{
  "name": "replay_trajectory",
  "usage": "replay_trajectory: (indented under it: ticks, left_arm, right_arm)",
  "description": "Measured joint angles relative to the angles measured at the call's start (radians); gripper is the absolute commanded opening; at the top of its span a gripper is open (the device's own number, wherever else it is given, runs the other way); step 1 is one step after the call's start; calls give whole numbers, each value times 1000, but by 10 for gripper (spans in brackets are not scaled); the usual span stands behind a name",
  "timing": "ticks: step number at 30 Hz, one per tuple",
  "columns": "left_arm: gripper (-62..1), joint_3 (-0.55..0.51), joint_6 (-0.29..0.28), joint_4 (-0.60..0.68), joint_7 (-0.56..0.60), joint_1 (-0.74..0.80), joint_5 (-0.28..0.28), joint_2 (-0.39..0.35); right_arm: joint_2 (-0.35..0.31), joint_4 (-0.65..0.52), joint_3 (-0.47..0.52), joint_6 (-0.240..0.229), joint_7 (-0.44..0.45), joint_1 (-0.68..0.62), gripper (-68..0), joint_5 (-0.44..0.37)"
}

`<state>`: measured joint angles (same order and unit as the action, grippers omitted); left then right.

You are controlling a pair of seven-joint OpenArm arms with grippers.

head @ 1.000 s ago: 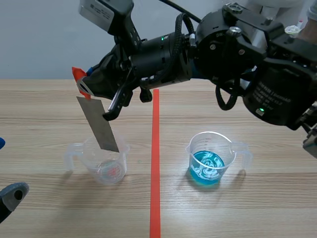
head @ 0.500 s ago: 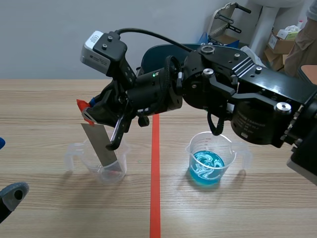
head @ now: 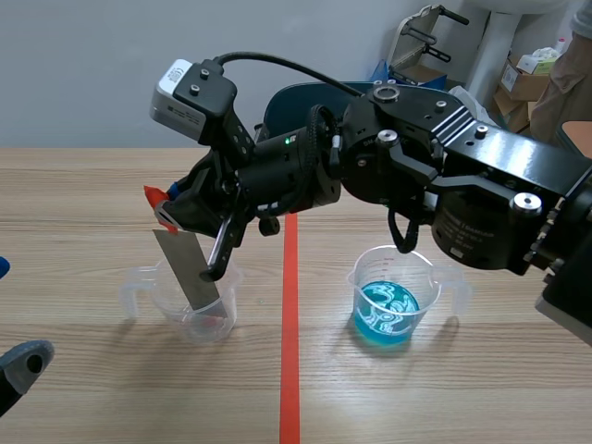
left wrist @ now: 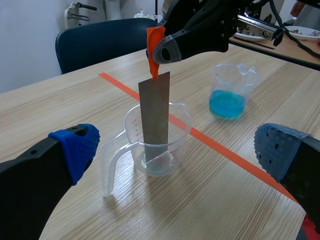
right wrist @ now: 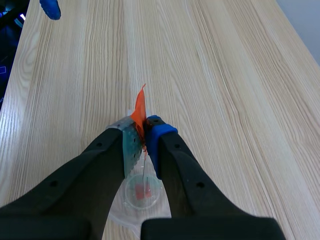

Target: Do the redox reaction experiment

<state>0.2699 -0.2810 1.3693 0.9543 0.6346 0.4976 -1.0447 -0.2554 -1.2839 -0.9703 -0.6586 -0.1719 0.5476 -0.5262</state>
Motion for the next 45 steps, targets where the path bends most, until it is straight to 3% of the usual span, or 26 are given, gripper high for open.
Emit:
replay_trajectory:
  ticks: [4, 6, 8, 11, 15, 45]
  left_arm:
    - [14, 0, 0, 0, 0, 0, 0, 0]
    - [14, 0, 0, 0, 0, 0, 0, 0]
    - [14, 0, 0, 0, 0, 0, 0, 0]
    - [14, 0, 0, 0, 0, 0, 0, 0]
    - [14, 0, 0, 0, 0, 0, 0, 0]
    - [14, 0, 0, 0, 0, 0, 0, 0]
  right_arm:
    - [0, 0, 0, 0, 3, 0, -668, 3]
    - [0, 0, 0, -3, 3, 0, -630, 3]
    - [0, 0, 0, -20, -5, 0, -508, 4]
    - [0, 0, 0, -60, -21, 0, -248, 14]
    - [0, 0, 0, -76, -23, 0, -7, 19]
    - [1, 0, -1, -76, -38, 0, 4, 22]
